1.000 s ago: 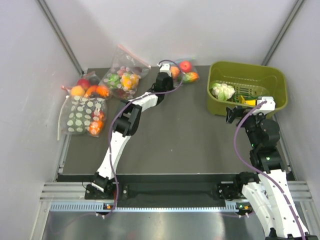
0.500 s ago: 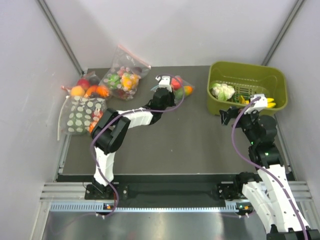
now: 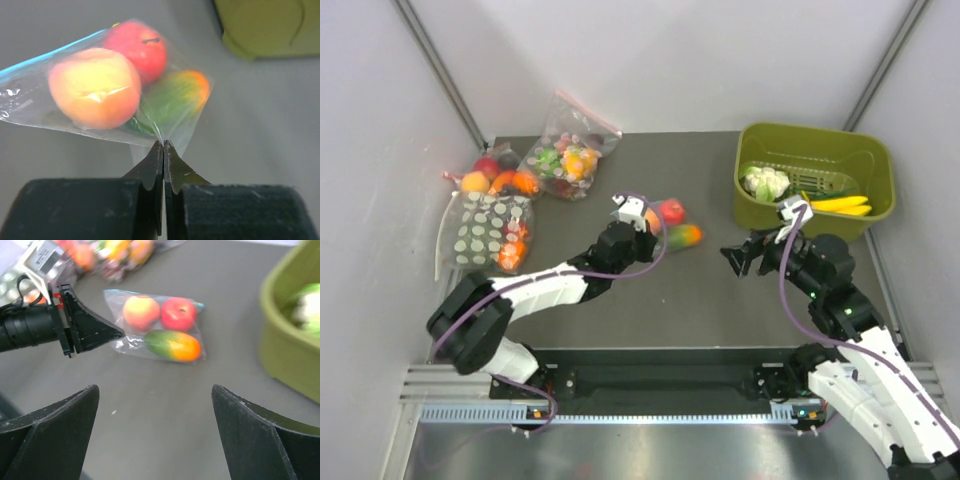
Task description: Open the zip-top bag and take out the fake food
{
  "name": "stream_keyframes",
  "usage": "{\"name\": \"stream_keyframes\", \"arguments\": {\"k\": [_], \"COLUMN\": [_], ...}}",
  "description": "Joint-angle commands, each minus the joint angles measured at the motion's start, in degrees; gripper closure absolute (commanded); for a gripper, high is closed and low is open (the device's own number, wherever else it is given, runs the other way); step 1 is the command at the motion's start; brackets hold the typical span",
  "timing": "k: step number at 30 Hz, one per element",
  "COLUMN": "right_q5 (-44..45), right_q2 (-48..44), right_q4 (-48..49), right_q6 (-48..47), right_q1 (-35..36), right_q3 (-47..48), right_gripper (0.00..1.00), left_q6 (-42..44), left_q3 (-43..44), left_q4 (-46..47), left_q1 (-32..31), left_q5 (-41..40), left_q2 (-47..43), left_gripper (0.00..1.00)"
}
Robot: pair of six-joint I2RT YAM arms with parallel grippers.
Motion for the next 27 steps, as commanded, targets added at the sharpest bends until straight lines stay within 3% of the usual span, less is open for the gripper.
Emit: {"name": "stream_keyframes", "arguments": {"k": [1,6,12,22,27], "right_q5": [0.29,2.92,5.39,2.05,3.62], "right_q2": [3.54,11.78,22.08,39.66,46.78], "right_q4": [0.98,5.91,13.20,26.20,30.95], "right_q6": [0.70,0.62,1.23,7.12,8.79], "right_q1": [5.60,13.85,16.69,20.02,20.73], "right_q3": [2.58,2.66,4.34,7.41,8.38], "right_gripper": [0.06,0.05,0.04,0.11,0.21], "left_q6": [-2.65,-4.85,-4.68,-5.03,-4.77], "left_q3": [-4.66,-9.06,-13.55,-16.10,-16.28], "left_q4": [-4.42,-16.99,-22.54,-24.65,-24.83], "left_q1": [-0.27,-0.36,-0.36,-0.36,-0.36], "left_q5": [1.03,-5.37,-8.29,-7.68,-7.67], "left_q2": [-9.36,-20.70,-28.80,-30.23,-29.35], "left_gripper": [1.00,1.00,1.00,1.00,1.00]}}
